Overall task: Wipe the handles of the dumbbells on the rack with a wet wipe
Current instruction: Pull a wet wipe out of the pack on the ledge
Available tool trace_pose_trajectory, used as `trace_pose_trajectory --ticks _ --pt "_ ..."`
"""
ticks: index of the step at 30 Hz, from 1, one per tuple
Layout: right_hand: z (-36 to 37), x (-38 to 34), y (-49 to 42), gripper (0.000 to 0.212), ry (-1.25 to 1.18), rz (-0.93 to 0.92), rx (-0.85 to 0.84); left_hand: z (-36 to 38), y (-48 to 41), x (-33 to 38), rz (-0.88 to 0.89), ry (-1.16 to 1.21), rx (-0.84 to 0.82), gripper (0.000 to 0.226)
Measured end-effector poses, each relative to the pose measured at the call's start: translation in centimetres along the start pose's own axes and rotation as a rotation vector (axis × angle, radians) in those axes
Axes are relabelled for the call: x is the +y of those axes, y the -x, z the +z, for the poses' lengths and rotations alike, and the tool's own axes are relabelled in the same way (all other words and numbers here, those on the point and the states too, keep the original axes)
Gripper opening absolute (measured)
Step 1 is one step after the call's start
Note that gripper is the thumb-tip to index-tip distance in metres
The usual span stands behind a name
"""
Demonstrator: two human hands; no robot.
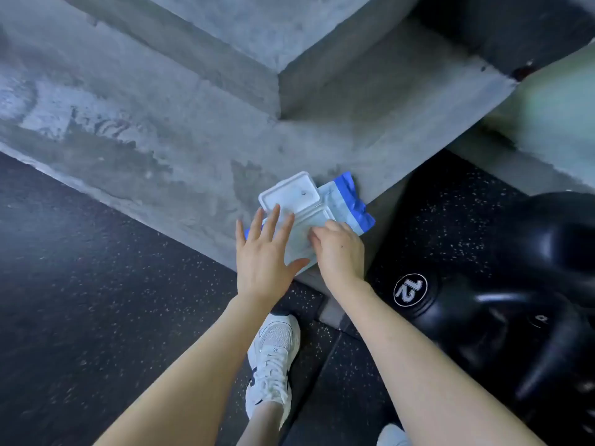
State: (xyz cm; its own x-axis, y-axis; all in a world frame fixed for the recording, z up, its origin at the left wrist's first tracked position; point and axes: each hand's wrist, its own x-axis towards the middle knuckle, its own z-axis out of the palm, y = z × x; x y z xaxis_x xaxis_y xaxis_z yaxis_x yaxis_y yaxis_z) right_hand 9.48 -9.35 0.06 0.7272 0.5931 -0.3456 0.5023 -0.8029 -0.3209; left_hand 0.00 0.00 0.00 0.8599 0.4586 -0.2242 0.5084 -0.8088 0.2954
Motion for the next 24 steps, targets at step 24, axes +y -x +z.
trace_pose_trajectory --ticks 24 --pt "0.4 1.0 -1.7 0.016 -0.356 -0.108 0.005 2.8 -0.8 -0.6 -0.058 0.095 0.091 0.084"
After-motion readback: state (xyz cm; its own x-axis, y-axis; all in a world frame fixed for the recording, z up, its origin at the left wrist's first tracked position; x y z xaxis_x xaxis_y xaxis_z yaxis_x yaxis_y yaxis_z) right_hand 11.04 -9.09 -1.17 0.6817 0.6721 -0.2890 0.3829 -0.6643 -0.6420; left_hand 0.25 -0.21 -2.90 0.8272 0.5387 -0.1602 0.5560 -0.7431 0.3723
